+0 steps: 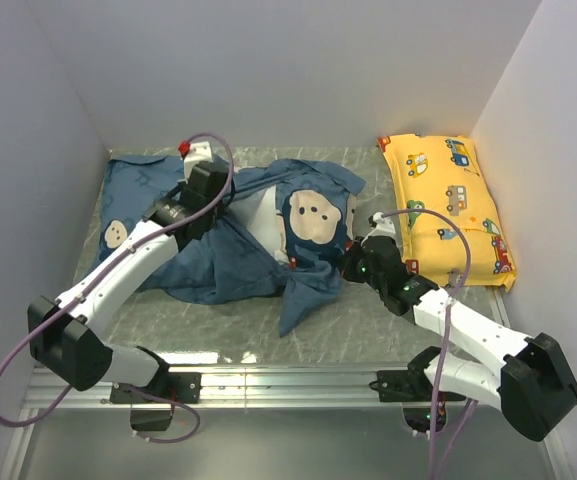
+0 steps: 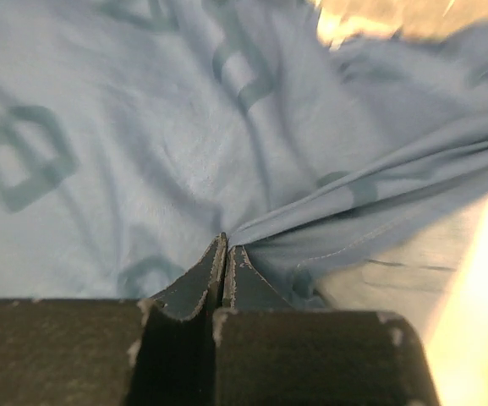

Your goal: Remove the pillowcase from the pillow

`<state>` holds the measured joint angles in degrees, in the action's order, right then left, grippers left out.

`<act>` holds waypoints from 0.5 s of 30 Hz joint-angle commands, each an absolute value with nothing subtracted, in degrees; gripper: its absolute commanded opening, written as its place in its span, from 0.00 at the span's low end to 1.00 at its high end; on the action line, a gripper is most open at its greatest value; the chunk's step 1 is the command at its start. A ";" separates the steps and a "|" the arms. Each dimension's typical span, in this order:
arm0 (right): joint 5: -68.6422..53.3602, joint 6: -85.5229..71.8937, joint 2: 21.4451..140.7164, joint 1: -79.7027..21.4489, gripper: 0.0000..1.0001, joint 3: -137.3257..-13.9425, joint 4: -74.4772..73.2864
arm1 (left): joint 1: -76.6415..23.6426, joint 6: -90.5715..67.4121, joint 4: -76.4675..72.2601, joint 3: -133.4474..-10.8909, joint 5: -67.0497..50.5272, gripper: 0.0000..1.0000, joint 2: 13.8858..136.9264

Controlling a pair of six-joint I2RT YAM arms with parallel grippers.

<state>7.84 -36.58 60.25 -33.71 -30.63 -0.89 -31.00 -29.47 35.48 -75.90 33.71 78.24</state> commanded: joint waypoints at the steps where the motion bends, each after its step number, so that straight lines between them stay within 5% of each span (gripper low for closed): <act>1: 11.34 -35.95 61.61 -32.17 0.00 -29.35 -4.13 | -29.53 -31.89 32.36 -68.59 30.69 0.00 79.36; 5: 12.91 -34.37 61.53 -32.96 0.04 -33.04 -7.20 | -29.62 -34.89 25.68 -61.10 24.53 0.00 79.19; 8: 17.82 -33.05 59.60 -36.81 0.32 -37.60 -11.58 | -30.06 -36.12 22.15 -58.19 21.71 0.00 79.28; 15: 34.53 -30.77 63.69 -49.82 0.41 -50.69 -17.40 | -31.90 -37.53 19.25 -56.95 20.48 0.00 80.68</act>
<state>24.75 -32.84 60.97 -46.02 -44.07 -14.79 -30.02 -35.33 17.67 -59.13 26.98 79.24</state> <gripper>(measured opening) 0.405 0.012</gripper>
